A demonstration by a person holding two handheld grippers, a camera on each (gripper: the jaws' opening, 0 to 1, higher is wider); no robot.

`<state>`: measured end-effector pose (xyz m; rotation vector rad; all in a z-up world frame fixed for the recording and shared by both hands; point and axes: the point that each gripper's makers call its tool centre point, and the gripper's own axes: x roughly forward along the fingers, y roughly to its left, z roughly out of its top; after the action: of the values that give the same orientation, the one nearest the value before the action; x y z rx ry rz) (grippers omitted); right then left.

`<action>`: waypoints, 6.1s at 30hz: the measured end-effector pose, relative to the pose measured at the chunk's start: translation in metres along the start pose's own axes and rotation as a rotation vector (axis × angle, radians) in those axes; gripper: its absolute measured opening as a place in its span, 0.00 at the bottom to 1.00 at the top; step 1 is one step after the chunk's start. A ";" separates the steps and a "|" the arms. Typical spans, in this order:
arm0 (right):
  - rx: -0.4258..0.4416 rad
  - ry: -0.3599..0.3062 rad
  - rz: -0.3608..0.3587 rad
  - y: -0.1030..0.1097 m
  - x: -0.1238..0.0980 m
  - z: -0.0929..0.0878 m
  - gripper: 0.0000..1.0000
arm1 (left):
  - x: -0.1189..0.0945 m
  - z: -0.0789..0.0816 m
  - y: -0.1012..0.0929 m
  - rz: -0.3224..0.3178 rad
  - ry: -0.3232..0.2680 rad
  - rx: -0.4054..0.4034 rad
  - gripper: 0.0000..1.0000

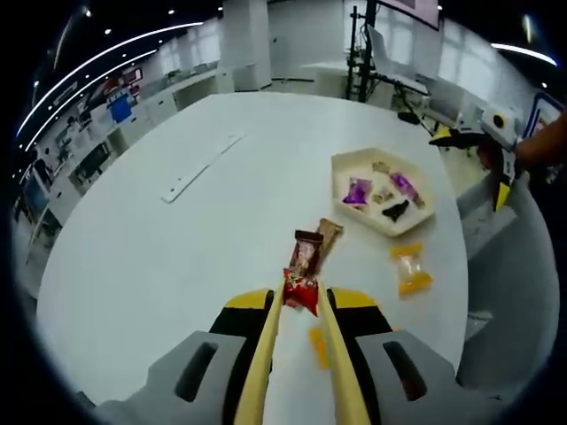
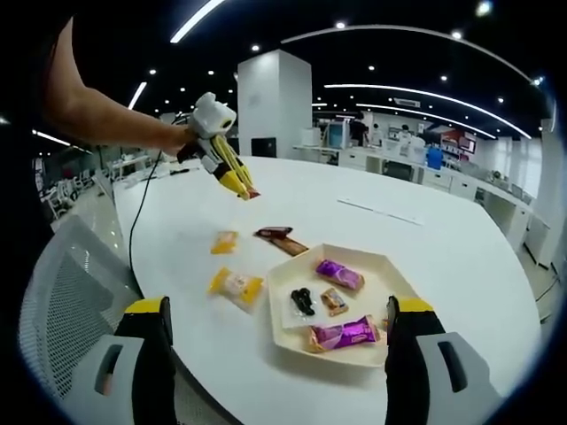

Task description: Place the target food into the container with the food tongs after gripping and lifting it, then release it inside without dropping or visibly crushing the food.

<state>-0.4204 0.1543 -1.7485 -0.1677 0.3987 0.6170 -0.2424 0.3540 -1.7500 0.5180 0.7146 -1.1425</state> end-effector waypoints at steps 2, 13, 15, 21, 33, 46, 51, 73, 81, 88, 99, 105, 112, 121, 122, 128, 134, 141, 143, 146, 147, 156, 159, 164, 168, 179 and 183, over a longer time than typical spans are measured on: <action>0.000 -0.001 0.000 0.000 0.000 0.000 0.99 | 0.002 0.002 -0.002 0.000 0.002 0.005 0.20; 0.005 -0.008 -0.004 -0.001 -0.001 0.002 0.99 | 0.020 0.020 -0.022 -0.021 0.002 0.048 0.20; 0.007 -0.009 -0.006 -0.001 -0.001 0.002 0.99 | 0.024 0.022 -0.024 -0.022 0.003 0.059 0.20; 0.009 -0.016 -0.013 -0.003 -0.002 0.003 0.98 | 0.031 0.033 -0.032 -0.032 0.005 0.076 0.20; 0.013 -0.019 -0.014 -0.003 -0.002 0.003 0.98 | 0.047 0.065 -0.052 -0.059 -0.035 0.099 0.20; 0.018 -0.020 -0.016 -0.003 -0.002 0.003 0.98 | 0.069 0.098 -0.076 -0.110 -0.057 0.126 0.20; 0.021 -0.024 -0.014 -0.003 -0.002 0.004 0.98 | 0.078 0.113 -0.088 -0.132 -0.069 0.145 0.20; 0.029 -0.027 -0.024 -0.005 -0.003 0.004 0.97 | 0.103 0.167 -0.120 -0.159 -0.135 0.220 0.21; 0.030 -0.031 -0.025 -0.005 -0.004 0.005 0.97 | 0.105 0.166 -0.123 -0.159 -0.143 0.265 0.25; 0.027 -0.031 -0.025 -0.005 -0.004 0.005 0.97 | 0.102 0.166 -0.125 -0.165 -0.146 0.256 0.25; 0.026 -0.028 -0.022 -0.004 -0.003 0.005 0.97 | 0.086 0.159 -0.120 -0.158 -0.173 0.225 0.26; 0.024 -0.026 -0.023 -0.005 -0.003 0.004 0.97 | 0.075 0.146 -0.112 -0.140 -0.174 0.213 0.26; 0.017 -0.016 -0.016 -0.003 -0.002 0.003 0.97 | 0.060 0.125 -0.098 -0.108 -0.174 0.193 0.26; 0.013 -0.011 -0.011 -0.002 -0.001 0.002 0.97 | 0.042 0.095 -0.083 -0.093 -0.163 0.176 0.26; 0.013 -0.011 -0.010 -0.002 -0.001 0.002 0.97 | 0.041 0.092 -0.082 -0.091 -0.162 0.175 0.26; 0.013 -0.010 -0.009 -0.002 -0.001 0.002 0.98 | 0.030 0.072 -0.071 -0.079 -0.157 0.155 0.26; 0.015 -0.003 0.001 0.000 0.000 0.000 0.98 | 0.021 0.054 -0.061 -0.068 -0.151 0.133 0.26; 0.012 0.006 0.004 0.001 0.000 -0.001 0.98 | 0.010 0.025 -0.050 -0.049 -0.127 0.114 0.26; 0.008 0.003 0.004 0.001 0.000 0.000 0.98 | 0.007 0.019 -0.046 -0.042 -0.125 0.102 0.26; 0.006 0.009 0.008 0.002 0.001 -0.001 0.98 | 0.003 0.007 -0.040 -0.031 -0.122 0.102 0.26; 0.006 0.009 0.008 0.002 0.001 -0.001 0.98 | 0.002 0.004 -0.039 -0.028 -0.119 0.101 0.26; 0.007 0.014 0.007 0.002 0.001 -0.002 0.98 | -0.009 -0.020 -0.035 -0.051 -0.115 0.114 0.26; 0.008 0.014 0.003 0.001 0.001 -0.002 0.98 | -0.012 -0.024 -0.035 -0.050 -0.112 0.126 0.26; 0.011 0.014 0.006 0.002 0.001 -0.002 0.98 | -0.013 -0.027 -0.033 -0.056 -0.114 0.132 0.26; 0.011 0.018 0.006 0.002 0.001 -0.003 0.98 | -0.009 -0.032 -0.033 -0.066 -0.106 0.148 0.26; 0.011 0.020 0.002 0.001 0.001 -0.004 0.98 | 0.005 -0.063 -0.029 -0.092 -0.048 0.098 0.26; 0.013 0.020 0.002 0.001 0.001 -0.004 0.98 | 0.009 -0.082 -0.023 -0.073 -0.019 0.003 0.26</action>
<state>-0.4215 0.1549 -1.7523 -0.1618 0.4221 0.6147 -0.2823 0.3977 -1.8126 0.4869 0.7204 -1.2149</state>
